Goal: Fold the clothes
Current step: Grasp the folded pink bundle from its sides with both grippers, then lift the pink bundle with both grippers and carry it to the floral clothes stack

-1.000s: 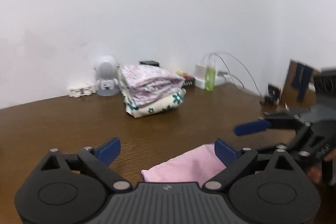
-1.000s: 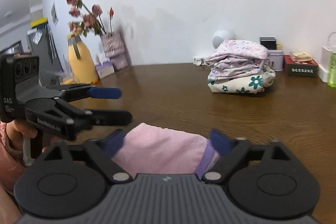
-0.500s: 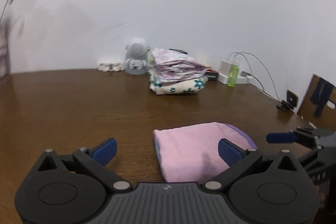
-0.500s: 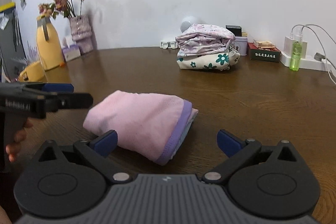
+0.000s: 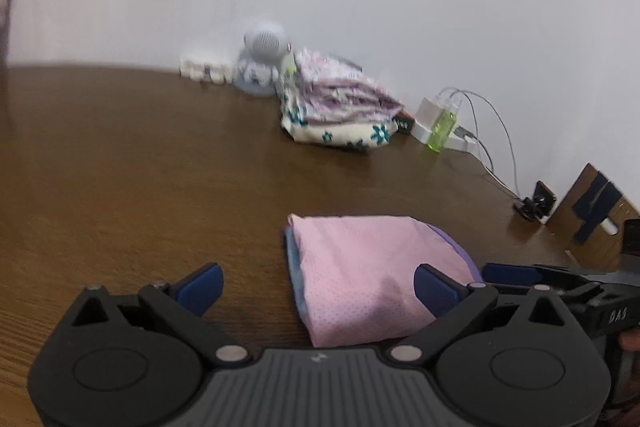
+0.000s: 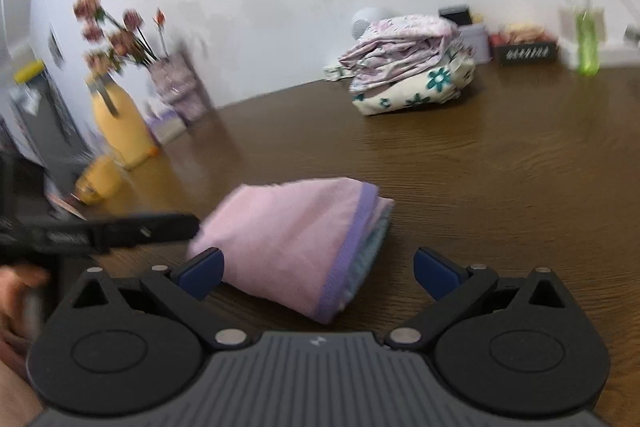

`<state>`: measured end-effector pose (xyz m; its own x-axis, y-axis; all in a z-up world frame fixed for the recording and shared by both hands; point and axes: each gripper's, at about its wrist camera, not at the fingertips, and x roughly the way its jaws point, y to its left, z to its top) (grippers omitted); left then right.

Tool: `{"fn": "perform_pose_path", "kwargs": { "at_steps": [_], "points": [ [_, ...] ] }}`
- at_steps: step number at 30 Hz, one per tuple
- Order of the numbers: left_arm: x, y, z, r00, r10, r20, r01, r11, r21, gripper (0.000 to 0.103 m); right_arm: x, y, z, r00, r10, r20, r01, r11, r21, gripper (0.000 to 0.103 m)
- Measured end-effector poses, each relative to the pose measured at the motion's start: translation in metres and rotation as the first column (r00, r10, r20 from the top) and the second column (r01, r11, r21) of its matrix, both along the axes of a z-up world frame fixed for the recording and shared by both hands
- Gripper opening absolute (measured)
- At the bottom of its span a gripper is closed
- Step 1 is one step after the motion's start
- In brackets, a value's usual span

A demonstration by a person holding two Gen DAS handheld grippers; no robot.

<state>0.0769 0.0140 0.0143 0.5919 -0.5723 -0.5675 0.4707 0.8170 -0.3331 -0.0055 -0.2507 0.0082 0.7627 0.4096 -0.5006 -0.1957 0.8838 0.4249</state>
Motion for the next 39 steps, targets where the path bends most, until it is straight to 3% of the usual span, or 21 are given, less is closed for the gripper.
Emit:
{"fn": "perform_pose_path", "kwargs": {
  "at_steps": [5, 9, 12, 16, 19, 23, 25, 29, 33, 37, 39],
  "points": [
    [0.027, -0.002, -0.007, 0.992, -0.039, -0.116, 0.038, 0.999, -0.015, 0.093, 0.024, -0.012, -0.002, 0.997, 0.016, -0.072, -0.011, 0.997, 0.072, 0.103],
    [0.041, -0.002, -0.008, 0.987, -0.058, -0.15, 0.053, 0.998, -0.033, 0.09, 0.041, -0.018, -0.005, 0.992, 0.033, -0.119, -0.018, 0.992, 0.127, 0.102],
    [0.047, -0.007, -0.009, 0.984, -0.086, -0.156, 0.081, 0.996, -0.036, 0.088, 0.048, -0.02, -0.009, 0.988, 0.036, -0.153, -0.011, 0.987, 0.159, 0.094],
    [0.053, -0.017, -0.007, 0.978, -0.115, -0.174, 0.117, 0.993, 0.001, 0.07, 0.049, -0.019, -0.012, 0.986, 0.038, -0.165, -0.006, 0.982, 0.191, 0.085],
    [0.061, -0.023, -0.01, 0.96, -0.144, -0.24, 0.139, 0.99, -0.037, 0.038, 0.049, -0.02, -0.017, 0.983, 0.032, -0.183, 0.016, 0.966, 0.256, 0.073],
    [0.07, -0.024, -0.014, 0.944, -0.141, -0.298, 0.118, 0.989, -0.092, 0.033, 0.05, -0.023, -0.03, 0.976, 0.019, -0.219, 0.06, 0.935, 0.35, 0.041],
    [0.076, -0.02, -0.018, 0.934, -0.124, -0.334, 0.083, 0.987, -0.134, 0.029, 0.051, -0.026, -0.036, 0.972, 0.005, -0.235, 0.087, 0.921, 0.379, 0.031],
    [0.079, -0.014, -0.022, 0.923, -0.103, -0.371, 0.035, 0.982, -0.185, 0.028, 0.051, -0.026, -0.037, 0.972, -0.001, -0.235, 0.093, 0.92, 0.381, 0.03],
    [0.076, -0.017, -0.018, 0.928, -0.078, -0.366, 0.019, 0.986, -0.164, 0.027, 0.053, -0.026, -0.037, 0.972, 0.006, -0.233, 0.086, 0.921, 0.381, 0.03],
    [0.076, -0.019, -0.017, 0.926, -0.062, -0.372, 0.005, 0.988, -0.153, 0.026, 0.054, -0.026, -0.039, 0.973, 0.012, -0.231, 0.079, 0.921, 0.382, 0.024],
    [0.075, -0.02, -0.018, 0.925, -0.061, -0.376, 0.003, 0.988, -0.153, 0.022, 0.055, -0.026, -0.039, 0.972, 0.016, -0.233, 0.077, 0.92, 0.384, 0.023]
  ]
}}
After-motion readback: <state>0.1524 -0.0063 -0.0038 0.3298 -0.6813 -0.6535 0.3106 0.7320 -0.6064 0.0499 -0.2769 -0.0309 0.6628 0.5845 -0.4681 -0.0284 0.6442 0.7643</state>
